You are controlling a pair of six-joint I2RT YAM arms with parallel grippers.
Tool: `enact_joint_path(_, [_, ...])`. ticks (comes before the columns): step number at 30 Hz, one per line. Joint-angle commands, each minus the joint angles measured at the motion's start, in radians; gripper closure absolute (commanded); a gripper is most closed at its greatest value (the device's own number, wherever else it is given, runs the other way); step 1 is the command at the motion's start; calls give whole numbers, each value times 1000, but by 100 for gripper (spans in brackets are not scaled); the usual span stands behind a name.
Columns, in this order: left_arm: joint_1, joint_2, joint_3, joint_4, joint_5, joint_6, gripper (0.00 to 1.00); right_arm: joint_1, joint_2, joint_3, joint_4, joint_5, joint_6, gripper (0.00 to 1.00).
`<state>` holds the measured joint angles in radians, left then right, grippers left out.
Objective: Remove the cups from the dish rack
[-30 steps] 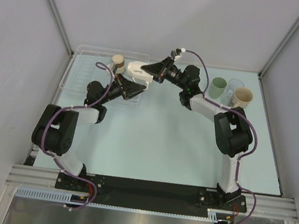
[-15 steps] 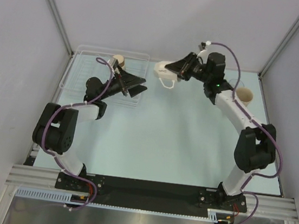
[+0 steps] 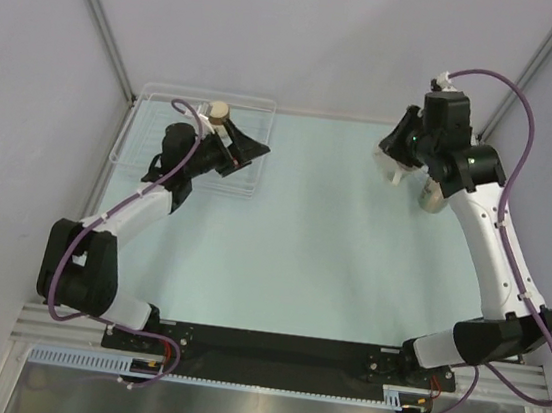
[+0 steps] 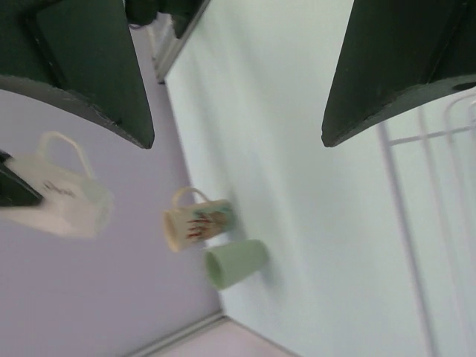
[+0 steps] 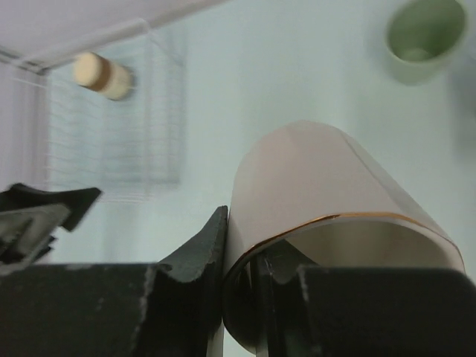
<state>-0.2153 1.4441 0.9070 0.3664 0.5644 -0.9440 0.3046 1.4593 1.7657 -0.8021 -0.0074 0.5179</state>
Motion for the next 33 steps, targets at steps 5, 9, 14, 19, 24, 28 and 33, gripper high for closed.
enact_joint_path(5, [-96, -30, 61, -319, -270, 212, 0, 67, -181, -187, -213, 428, 2, 100])
enact_joint_path(9, [-124, -13, 55, -323, -284, 212, 0, -19, -286, -360, -209, 431, 71, 100])
enact_joint_path(14, [-142, -4, 58, -331, -290, 214, 0, -123, -324, -457, -198, 414, 100, 100])
enact_joint_path(19, [-145, 6, 66, -343, -281, 215, 0, -240, -318, -549, -112, 293, 135, 100])
enact_joint_path(24, [-151, 12, 67, -340, -268, 202, 0, -338, -277, -650, 21, 224, 188, 100])
enact_joint_path(28, [-159, 15, 70, -340, -264, 198, 0, -389, -216, -677, 135, 188, 202, 100])
enact_joint_path(33, [-164, 15, 67, -340, -261, 201, 0, -443, -131, -664, 205, 176, 212, 100])
